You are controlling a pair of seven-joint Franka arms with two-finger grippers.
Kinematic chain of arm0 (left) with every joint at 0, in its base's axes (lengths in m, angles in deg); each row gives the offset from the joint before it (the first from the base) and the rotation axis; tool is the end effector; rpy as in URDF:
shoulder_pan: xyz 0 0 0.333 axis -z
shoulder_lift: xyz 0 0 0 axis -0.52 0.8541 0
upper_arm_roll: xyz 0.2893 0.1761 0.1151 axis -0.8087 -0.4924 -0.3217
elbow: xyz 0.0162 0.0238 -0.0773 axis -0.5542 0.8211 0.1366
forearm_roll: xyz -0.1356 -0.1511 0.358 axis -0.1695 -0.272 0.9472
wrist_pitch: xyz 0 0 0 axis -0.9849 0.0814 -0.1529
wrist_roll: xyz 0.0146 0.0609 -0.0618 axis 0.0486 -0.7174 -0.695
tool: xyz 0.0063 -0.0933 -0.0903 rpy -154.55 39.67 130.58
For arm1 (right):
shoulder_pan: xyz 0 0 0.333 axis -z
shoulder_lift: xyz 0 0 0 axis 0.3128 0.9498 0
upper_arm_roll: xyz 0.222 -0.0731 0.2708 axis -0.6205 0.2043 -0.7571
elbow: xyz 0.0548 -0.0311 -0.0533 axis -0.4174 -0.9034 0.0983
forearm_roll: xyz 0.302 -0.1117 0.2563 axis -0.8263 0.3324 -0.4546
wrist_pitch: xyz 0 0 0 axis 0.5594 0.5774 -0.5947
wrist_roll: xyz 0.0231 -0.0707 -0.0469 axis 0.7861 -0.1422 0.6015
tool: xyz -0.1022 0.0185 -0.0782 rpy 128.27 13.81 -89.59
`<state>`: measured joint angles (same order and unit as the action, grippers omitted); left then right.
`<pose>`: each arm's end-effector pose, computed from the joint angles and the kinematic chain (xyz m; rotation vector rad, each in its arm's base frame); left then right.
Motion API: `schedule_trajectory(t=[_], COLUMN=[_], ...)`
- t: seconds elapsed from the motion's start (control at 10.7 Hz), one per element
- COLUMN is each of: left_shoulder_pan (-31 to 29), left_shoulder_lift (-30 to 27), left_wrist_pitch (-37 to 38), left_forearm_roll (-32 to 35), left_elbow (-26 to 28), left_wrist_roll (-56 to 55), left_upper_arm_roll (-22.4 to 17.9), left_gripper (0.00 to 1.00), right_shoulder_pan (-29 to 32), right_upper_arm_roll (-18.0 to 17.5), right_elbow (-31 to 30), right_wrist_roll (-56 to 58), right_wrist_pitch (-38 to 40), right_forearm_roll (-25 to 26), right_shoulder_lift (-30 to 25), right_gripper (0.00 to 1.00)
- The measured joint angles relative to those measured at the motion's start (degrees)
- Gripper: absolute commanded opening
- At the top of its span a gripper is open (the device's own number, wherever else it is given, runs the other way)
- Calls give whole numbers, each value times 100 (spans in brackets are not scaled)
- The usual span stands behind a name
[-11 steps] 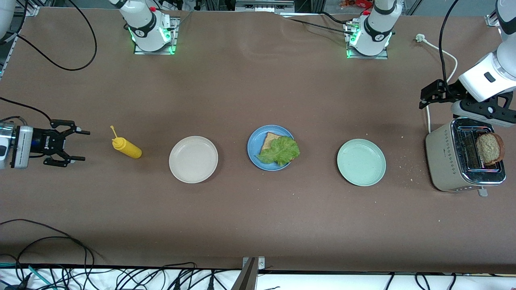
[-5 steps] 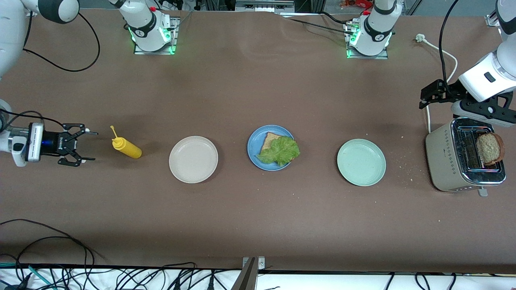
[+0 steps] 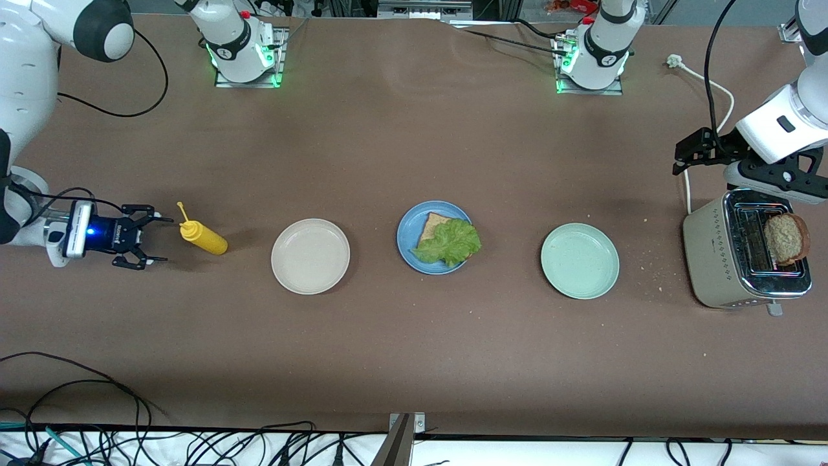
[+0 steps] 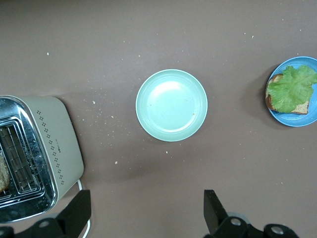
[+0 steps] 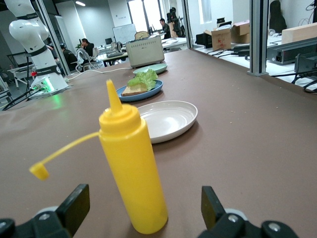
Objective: Make sandwich in blue plate with both arms
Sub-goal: 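Grasp the yellow mustard bottle with the right gripper and lift it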
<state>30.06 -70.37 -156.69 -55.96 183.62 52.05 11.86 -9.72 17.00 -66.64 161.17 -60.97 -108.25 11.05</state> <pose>0.5814 -0.0278 0.5941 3.0746 -0.3899 -0.0375 0.6316 -0.2001 0.1543 -1.5628 -1.2540 -0.9254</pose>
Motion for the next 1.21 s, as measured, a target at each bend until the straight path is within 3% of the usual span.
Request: schedule_trajectory(t=[0.37,0.75,0.84,0.93,1.03,1.12,1.21], left_shoulder_pan=[0,1,0,1,0,0,0], left_shoulder_lift=[3,10,10,11,11,11,11], left_wrist_pitch=[2,5,5,6,6,6,6], left_forearm_roll=[0,-1,-1,-1,-1,-1,-1], left_elbow=[-1,-1,-1,-1,-1,-1,-1], left_wrist_roll=[0,0,0,0,0,0,0], left_upper_arm_roll=[0,0,0,0,0,0,0], left_gripper=[100,100,100,100,100,100,100], right_shoulder_pan=[-5,-29,-34,-37,-44,-49,-49], right_upper_arm_roll=[-71,-386,-460,-520,-548,-551,-551], right_elbow=[67,72,72,72,72,72,72], right_wrist_roll=[322,321,313,305,297,258,215], right_wrist_pitch=[111,144,144,144,144,146,149], right_forearm_roll=[-312,-350,-354,-374,-414,-449,-462], right_shoulder_lift=[378,467,492,511,537,565,575], right_gripper=[100,99,80,49,26,15,14])
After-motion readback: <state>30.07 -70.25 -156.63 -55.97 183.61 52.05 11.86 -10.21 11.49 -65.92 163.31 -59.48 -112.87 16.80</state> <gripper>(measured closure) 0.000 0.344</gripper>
